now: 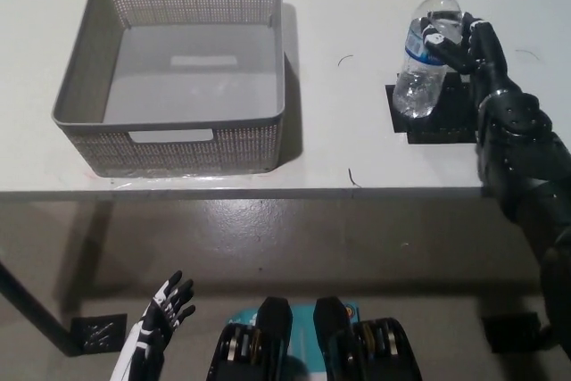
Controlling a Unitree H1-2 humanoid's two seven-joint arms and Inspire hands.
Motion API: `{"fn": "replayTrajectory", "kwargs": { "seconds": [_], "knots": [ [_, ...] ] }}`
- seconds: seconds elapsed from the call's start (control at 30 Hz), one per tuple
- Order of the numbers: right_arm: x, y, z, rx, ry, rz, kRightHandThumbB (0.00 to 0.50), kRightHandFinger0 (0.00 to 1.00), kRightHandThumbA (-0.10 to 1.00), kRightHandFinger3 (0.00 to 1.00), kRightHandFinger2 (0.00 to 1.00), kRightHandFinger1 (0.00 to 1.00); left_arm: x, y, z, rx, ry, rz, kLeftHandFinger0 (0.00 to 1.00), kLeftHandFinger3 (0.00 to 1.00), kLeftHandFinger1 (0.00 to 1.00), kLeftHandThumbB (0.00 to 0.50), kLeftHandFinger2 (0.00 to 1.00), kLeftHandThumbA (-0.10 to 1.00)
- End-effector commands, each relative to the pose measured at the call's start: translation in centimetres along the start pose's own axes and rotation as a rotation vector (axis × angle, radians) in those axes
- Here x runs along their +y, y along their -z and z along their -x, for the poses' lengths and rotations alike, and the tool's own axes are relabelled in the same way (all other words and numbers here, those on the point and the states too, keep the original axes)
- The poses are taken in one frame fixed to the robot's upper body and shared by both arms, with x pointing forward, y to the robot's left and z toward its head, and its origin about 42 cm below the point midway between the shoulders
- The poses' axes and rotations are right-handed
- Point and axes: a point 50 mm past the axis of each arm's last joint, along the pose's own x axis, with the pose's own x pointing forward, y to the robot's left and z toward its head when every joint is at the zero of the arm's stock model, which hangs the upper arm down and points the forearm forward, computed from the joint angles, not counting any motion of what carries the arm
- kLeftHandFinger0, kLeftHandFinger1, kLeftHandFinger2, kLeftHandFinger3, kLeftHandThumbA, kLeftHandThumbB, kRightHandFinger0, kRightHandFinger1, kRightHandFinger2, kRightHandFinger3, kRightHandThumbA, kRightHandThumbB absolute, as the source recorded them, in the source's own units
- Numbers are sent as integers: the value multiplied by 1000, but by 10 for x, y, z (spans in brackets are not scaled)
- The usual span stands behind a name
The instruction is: Use the right hand to pick up a water botttle and place it into a container on the left side
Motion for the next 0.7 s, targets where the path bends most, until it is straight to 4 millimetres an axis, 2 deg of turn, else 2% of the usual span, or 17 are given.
{"fn": "replayTrajectory", "kwargs": {
  "seconds": [0.0,0.07,0.13,0.23,0.27,0.3,0.33,0.37,0.4,0.43,0.47,0.53,0.57,0.67],
  "knots": [
    [16,-55,-11,-181,121,23,157,0,-100,547,532,95,2,-6,2,-53,1,11,1000,1000,1000,213,1000,1000],
    [17,-61,-11,-216,121,17,132,0,-100,650,635,179,2,-7,3,-45,6,15,1000,1000,1000,218,1000,1000],
    [20,-74,-12,-266,122,9,133,0,-100,649,644,184,2,-7,2,-48,4,6,1000,1000,1000,215,1000,1000],
    [31,-105,-12,-373,103,-8,124,0,-100,699,676,216,2,-8,1,-50,4,11,1000,1000,1000,210,1000,1000],
    [35,-113,-11,-404,98,-8,160,0,-100,726,682,238,2,-8,1,-48,2,12,1000,1000,1000,210,1000,1000],
    [39,-121,-10,-428,92,-18,137,0,-100,729,688,241,1,-7,1,-46,3,13,1000,1000,1000,210,1000,1000],
    [43,-130,-7,-460,84,-26,146,3,-90,755,724,282,1,-7,1,-46,4,12,1000,1000,1000,211,1000,1000],
    [52,-148,-2,-525,57,-30,130,0,-100,780,754,332,1,-6,1,-47,5,2,1000,1000,1000,226,1000,1000],
    [55,-156,1,-547,50,-32,143,21,-100,782,756,387,1,-6,1,-47,5,0,1000,1000,1000,234,1000,1000],
    [62,-170,7,-597,29,-46,126,1,-100,741,745,306,2,-7,1,-47,6,-3,1000,1000,1000,235,1000,1000],
    [69,-183,13,-637,3,-66,119,0,-100,744,735,273,2,-6,0,-46,8,-5,1000,1000,1000,242,1000,1000],
    [79,-202,23,-672,-22,-77,115,0,-100,777,731,273,2,-6,0,-43,11,-4,1000,1000,1000,232,1000,1000],
    [88,-217,31,-706,-37,-71,108,0,-100,796,738,276,2,-6,0,-41,14,0,1000,1000,1000,228,1000,1000],
    [105,-240,45,-754,-64,-63,111,0,-100,836,695,278,3,-6,1,-33,20,-4,1000,1000,1000,215,1000,1000]
  ]
}}
